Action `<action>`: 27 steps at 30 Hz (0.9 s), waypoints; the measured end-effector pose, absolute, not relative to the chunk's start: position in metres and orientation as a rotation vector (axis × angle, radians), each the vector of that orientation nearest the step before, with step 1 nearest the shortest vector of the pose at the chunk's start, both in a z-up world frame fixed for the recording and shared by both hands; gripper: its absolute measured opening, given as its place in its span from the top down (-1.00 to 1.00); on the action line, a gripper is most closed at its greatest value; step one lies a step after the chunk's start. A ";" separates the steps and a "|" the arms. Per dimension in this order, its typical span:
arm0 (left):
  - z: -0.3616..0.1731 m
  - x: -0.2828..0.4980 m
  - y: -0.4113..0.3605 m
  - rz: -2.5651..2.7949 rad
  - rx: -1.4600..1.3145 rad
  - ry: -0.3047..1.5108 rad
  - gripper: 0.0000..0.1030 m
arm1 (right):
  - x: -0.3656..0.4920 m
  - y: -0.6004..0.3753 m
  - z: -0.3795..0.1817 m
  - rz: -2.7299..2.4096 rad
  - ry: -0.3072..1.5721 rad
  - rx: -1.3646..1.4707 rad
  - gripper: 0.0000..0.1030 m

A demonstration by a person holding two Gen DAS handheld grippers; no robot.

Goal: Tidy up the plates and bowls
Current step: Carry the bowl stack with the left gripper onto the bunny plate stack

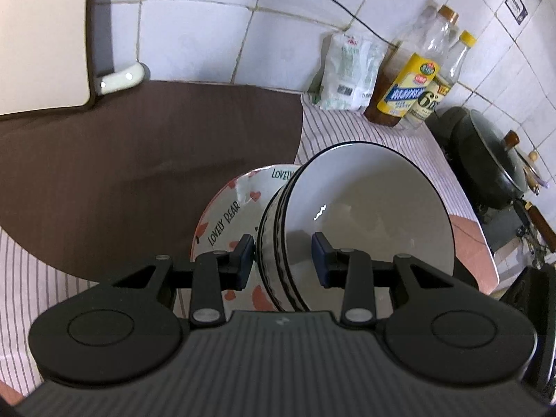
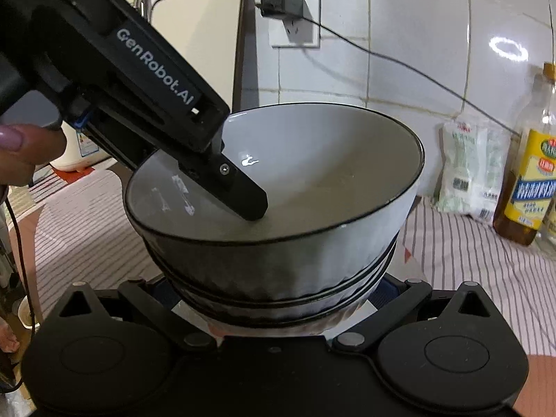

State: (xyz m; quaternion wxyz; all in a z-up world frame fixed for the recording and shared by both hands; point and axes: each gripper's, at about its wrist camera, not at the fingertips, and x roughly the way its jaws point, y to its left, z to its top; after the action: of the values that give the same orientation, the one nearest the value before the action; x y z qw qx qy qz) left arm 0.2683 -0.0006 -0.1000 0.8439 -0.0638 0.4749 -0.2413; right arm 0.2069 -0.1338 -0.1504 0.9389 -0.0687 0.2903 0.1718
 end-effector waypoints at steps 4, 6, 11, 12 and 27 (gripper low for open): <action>-0.104 0.274 -0.003 -0.523 -0.134 1.012 0.33 | 0.208 -0.133 -0.155 0.337 0.603 -0.151 -1.00; -0.105 0.273 -0.003 -0.519 -0.129 1.010 0.34 | 0.209 -0.131 -0.156 0.336 0.611 -0.151 -1.00; -0.109 0.275 -0.004 -0.516 -0.135 1.035 0.33 | 0.206 -0.129 -0.161 0.328 0.634 -0.166 -1.00; -0.109 0.276 -0.003 -0.516 -0.142 1.039 0.33 | 0.207 -0.127 -0.161 0.320 0.638 -0.175 -1.00; -0.106 0.275 -0.006 -0.492 -0.129 1.032 0.33 | 0.222 -0.138 -0.160 0.311 0.699 -0.098 -1.00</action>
State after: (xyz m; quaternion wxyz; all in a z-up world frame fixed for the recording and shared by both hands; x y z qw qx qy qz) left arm 0.2755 -0.0063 -0.1056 0.8391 -0.0610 0.4879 -0.2326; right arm 0.2217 -0.1378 -0.1595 0.9266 -0.0477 0.3407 0.1519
